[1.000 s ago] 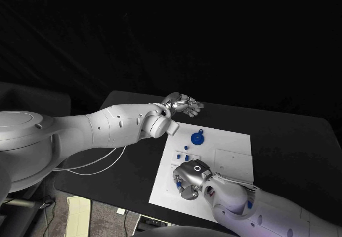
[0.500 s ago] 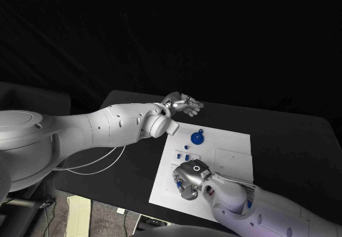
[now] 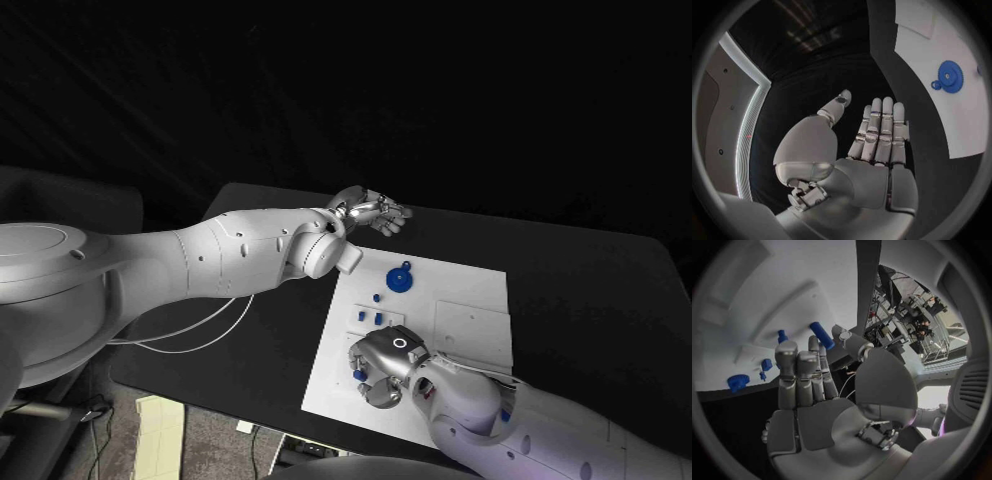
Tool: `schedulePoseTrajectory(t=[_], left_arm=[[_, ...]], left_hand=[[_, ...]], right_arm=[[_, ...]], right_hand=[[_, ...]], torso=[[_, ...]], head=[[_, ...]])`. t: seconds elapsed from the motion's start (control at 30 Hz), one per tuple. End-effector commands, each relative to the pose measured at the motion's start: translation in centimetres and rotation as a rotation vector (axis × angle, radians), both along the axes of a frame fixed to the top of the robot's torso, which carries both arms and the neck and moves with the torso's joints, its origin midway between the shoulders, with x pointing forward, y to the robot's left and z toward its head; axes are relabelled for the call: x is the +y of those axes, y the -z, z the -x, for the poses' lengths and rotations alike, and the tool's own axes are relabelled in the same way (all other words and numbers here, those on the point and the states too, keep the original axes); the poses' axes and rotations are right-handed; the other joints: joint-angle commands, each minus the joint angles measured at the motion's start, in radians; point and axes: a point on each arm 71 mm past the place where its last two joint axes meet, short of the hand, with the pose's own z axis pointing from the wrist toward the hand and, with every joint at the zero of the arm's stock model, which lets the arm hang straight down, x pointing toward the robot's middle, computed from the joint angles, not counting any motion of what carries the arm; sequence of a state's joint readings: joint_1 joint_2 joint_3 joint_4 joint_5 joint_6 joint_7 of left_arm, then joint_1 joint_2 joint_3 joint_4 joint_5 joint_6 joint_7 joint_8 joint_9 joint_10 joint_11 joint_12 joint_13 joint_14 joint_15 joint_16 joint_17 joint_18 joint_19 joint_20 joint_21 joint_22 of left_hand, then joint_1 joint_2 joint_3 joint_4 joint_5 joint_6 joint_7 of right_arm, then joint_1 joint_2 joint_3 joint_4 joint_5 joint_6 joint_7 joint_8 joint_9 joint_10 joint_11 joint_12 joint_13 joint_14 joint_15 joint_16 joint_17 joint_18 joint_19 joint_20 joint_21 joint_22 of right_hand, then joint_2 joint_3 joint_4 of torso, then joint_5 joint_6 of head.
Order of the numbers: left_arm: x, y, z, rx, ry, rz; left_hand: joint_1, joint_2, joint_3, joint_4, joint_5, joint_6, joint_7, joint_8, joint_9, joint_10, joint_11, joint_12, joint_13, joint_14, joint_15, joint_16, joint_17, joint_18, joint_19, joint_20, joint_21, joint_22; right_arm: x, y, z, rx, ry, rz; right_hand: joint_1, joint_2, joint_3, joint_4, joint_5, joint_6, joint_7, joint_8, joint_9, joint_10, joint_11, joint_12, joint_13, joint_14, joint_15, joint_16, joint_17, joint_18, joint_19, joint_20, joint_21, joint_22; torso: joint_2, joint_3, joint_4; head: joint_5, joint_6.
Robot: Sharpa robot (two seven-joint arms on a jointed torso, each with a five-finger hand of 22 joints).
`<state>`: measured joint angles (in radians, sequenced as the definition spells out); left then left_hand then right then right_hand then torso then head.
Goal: Assemble the parts on the task board
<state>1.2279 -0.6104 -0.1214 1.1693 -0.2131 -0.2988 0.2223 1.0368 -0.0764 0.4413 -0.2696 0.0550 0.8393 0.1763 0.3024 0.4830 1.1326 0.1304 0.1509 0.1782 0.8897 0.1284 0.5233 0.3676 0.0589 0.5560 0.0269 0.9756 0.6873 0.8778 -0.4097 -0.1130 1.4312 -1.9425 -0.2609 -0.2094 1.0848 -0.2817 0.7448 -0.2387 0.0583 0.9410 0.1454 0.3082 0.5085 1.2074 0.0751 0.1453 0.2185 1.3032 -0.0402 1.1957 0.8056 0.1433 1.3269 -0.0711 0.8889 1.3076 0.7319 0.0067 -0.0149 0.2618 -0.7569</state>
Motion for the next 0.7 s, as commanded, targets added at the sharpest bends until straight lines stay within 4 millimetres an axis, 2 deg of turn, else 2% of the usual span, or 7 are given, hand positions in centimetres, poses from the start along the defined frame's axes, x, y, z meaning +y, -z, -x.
schedulePoseTrajectory(t=[0.03, 0.23, 0.33, 0.57, 0.7], left_arm=[[-0.2, -0.1, 0.0, 0.001, 0.012, 0.010], [-0.1, -0.1, 0.0, 0.001, 0.011, 0.009], [0.0, -0.1, 0.0, 0.002, 0.010, 0.009], [0.1, -0.1, 0.0, 0.002, 0.009, 0.008], [0.2, -0.1, 0.0, 0.001, 0.006, 0.008]], left_hand=[[-0.012, 0.001, 0.004, 0.003, 0.001, -0.007, -0.001, 0.004, -0.001, -0.008, 0.001, -0.005, -0.001, 0.004, 0.002, -0.006, 0.002, 0.020, -0.003, 0.003, -0.005, 0.001], [-0.012, 0.001, 0.004, 0.003, 0.001, -0.007, -0.001, 0.004, -0.001, -0.008, 0.001, -0.005, -0.001, 0.004, 0.002, -0.006, 0.002, 0.020, -0.003, 0.003, -0.005, 0.001], [-0.012, 0.001, 0.005, 0.003, 0.001, -0.007, -0.001, 0.004, -0.001, -0.008, 0.001, -0.005, -0.001, 0.004, 0.002, -0.006, 0.003, 0.020, -0.003, 0.003, -0.005, 0.001], [-0.012, 0.001, 0.005, 0.003, 0.001, -0.007, -0.001, 0.004, -0.001, -0.008, 0.001, -0.005, -0.001, 0.004, 0.002, -0.007, 0.003, 0.020, -0.003, 0.003, -0.005, 0.001], [-0.012, 0.001, 0.005, 0.003, 0.001, -0.007, -0.001, 0.004, -0.001, -0.008, 0.001, -0.005, -0.001, 0.005, 0.002, -0.007, 0.004, 0.020, -0.003, 0.003, -0.005, 0.001]], right_arm=[[0.0, -0.2, 0.2, 0.009, -0.004, -0.044], [-0.3, -0.5, -0.1, -0.006, 0.011, -0.068], [-0.7, -0.7, -0.2, -0.015, 0.020, -0.075], [-2.1, -1.7, -0.5, -0.024, 0.037, -0.117], [-3.1, -2.9, -0.6, -0.025, 0.048, -0.163]], right_hand=[[0.009, -0.009, -0.009, 0.000, -0.002, -0.018, 0.010, -0.008, -0.004, -0.019, 0.007, -0.012, -0.006, -0.002, 0.009, -0.007, -0.003, 0.118, -0.001, 0.007, -0.008, 0.010], [0.017, -0.013, -0.015, -0.005, -0.003, -0.038, 0.019, -0.020, -0.011, -0.040, 0.016, -0.027, -0.016, -0.002, 0.018, -0.008, -0.005, 0.118, -0.002, 0.011, -0.014, 0.007], [0.016, -0.015, -0.020, -0.010, -0.004, -0.061, 0.029, -0.034, -0.019, -0.067, 0.026, -0.045, -0.028, -0.005, 0.028, -0.010, -0.006, 0.118, -0.004, 0.013, -0.019, 0.005], [0.017, -0.016, -0.022, -0.013, -0.004, -0.068, 0.032, -0.037, -0.023, -0.078, 0.032, -0.053, -0.036, -0.006, 0.034, -0.009, -0.007, 0.118, -0.004, 0.015, -0.023, 0.004], [0.011, -0.016, -0.023, -0.010, -0.004, -0.062, 0.031, -0.034, -0.024, -0.072, 0.032, -0.050, -0.037, -0.006, 0.033, -0.008, -0.007, 0.118, -0.002, 0.016, -0.024, 0.003]], torso=[[0.000, -0.0005, -0.0002], [0.000, -0.0007, 0.0005], [0.000, -0.0009, 0.0011], [0.000, -0.0005, -0.0002], [-0.001, 0.0003, -0.0009]], head=[[-0.001, 0.000], [-0.001, 0.000], [-0.002, 0.000], [-0.003, -0.001], [-0.006, 0.003]])
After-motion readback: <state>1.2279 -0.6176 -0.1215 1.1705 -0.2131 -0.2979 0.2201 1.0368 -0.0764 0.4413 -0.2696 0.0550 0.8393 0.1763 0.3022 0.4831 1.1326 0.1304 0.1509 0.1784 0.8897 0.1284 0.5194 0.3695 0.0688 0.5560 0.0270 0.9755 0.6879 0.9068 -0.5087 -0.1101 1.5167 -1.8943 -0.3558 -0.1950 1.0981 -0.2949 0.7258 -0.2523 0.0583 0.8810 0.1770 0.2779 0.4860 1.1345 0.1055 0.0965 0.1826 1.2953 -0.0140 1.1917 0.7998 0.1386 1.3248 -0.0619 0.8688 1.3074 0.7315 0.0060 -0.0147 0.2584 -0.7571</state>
